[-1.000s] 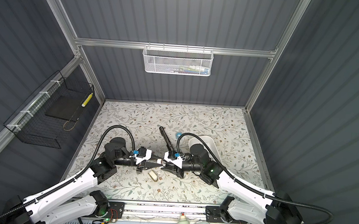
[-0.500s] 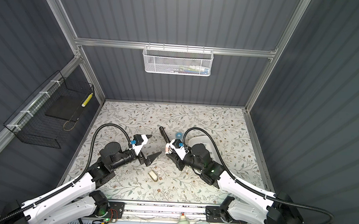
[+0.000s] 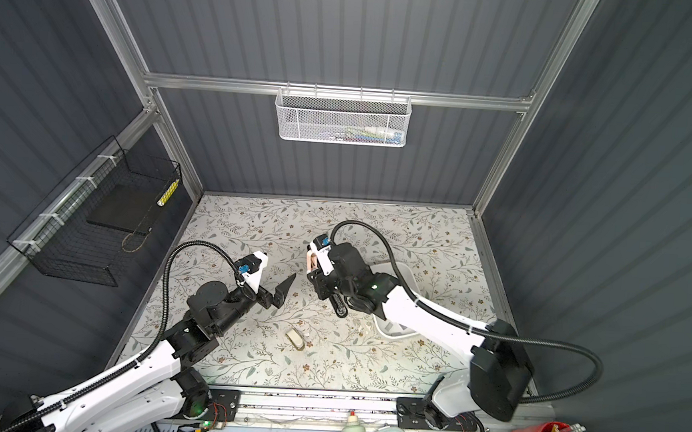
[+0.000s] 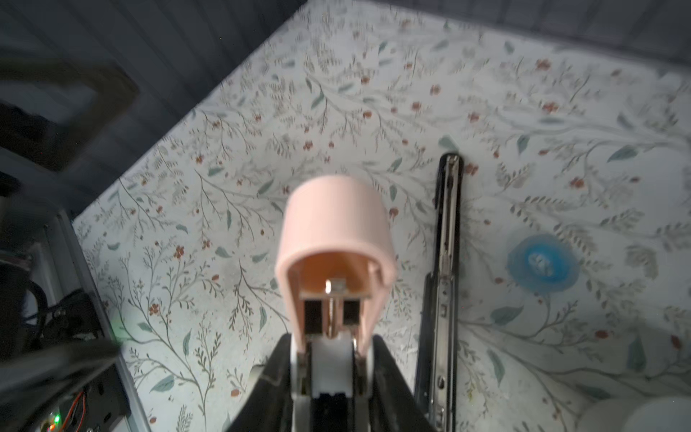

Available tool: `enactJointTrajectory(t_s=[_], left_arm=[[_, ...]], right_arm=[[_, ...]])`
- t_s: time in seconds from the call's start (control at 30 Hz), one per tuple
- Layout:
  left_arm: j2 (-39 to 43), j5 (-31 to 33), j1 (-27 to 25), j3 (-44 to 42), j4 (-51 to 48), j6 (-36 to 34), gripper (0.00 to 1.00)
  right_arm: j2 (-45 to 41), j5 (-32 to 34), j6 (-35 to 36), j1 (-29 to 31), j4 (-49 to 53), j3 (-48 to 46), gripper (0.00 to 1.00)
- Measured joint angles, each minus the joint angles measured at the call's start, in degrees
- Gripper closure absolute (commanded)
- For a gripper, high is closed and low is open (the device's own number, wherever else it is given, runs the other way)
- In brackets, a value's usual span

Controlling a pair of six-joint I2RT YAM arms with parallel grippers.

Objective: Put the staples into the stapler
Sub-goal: 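Lower the pink object beside the stapler with the right gripper and release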

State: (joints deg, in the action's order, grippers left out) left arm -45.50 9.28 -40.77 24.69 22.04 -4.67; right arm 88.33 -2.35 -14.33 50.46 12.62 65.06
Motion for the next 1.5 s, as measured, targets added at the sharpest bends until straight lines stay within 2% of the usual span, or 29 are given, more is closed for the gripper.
enactJointTrajectory(t_s=[0.13,0.23,0.37,0.67,1.0,1.17,1.23,1.5], left_arm=[[0.0,0.9,0.0,0.1,-0.9,0.1,0.0],[0.2,2.6,0.0,0.5,-2.4,0.8,0.0],[0.8,4.9,0.0,0.5,-2.9,2.1,0.0],[0.5,5.7,0.0,1.3,-3.5,3.4,0.0],[-3.8,10.0,0.0,4.0,-4.6,8.0,0.0],[-4.5,10.7,0.0,5.3,-5.9,8.6,0.0],[-4.4,10.6,0.0,5.5,-6.1,8.6,0.0],[-4.4,9.9,0.0,6.2,-7.9,8.6,0.0]], right_arm=[[10.5,2.2,-1.3,0.6,8.4,6.0,1.0],[15.0,2.6,-1.9,0.5,11.8,7.3,1.0],[18.1,2.6,-2.3,0.5,14.5,8.3,1.0],[24.4,3.5,-3.9,0.5,15.6,12.5,1.0],[26.1,4.3,-6.6,0.2,16.3,13.2,0.85],[26.1,4.4,-7.7,0.2,16.3,13.2,0.65],[26.1,4.6,-7.9,0.2,16.2,13.2,0.61],[20.5,5.4,-8.7,0.2,14.3,10.6,0.5]])
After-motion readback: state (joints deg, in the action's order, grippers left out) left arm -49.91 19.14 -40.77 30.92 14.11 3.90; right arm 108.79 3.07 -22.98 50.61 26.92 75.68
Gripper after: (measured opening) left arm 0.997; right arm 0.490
